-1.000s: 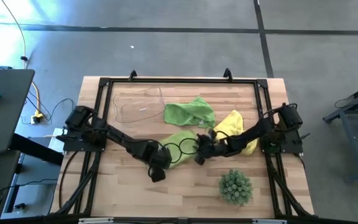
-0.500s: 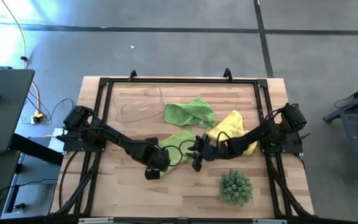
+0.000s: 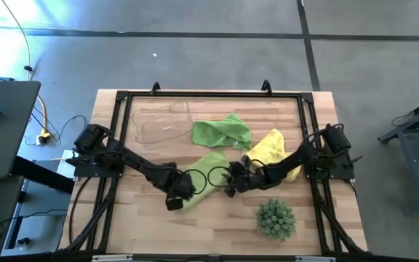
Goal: Roll microfiber towels into tight, uniform cylinder then place into a basket
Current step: Roll the light green towel
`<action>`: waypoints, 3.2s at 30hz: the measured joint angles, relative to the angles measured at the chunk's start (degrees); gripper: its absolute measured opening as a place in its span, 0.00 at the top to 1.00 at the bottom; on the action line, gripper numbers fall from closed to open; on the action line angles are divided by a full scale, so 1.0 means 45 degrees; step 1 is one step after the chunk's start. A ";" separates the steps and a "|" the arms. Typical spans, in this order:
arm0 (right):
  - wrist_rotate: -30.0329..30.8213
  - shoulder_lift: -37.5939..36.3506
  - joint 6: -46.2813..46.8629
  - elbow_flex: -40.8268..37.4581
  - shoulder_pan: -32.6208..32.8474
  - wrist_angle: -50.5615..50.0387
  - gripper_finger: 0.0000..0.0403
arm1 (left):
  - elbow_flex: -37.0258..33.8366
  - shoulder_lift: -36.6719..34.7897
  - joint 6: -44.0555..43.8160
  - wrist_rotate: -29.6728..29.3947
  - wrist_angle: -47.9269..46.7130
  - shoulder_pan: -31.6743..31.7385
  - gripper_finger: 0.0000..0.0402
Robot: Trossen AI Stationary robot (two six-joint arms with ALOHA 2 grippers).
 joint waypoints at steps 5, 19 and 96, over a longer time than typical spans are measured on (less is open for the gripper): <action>0.0011 0.0000 -0.1657 0.0000 -0.0778 0.0220 0.71 | 0.0000 0.0000 -0.0911 0.1421 0.3078 -0.0301 0.73; -0.2861 -0.1035 -0.0435 0.0558 0.0034 0.0591 0.71 | 0.0886 0.0000 0.3671 0.0982 0.1328 -0.0362 0.73; -0.1748 -0.1132 -0.3887 0.1314 -0.2057 -0.3882 0.71 | -0.0821 -0.0675 0.6874 -0.1268 0.4558 -0.1557 0.73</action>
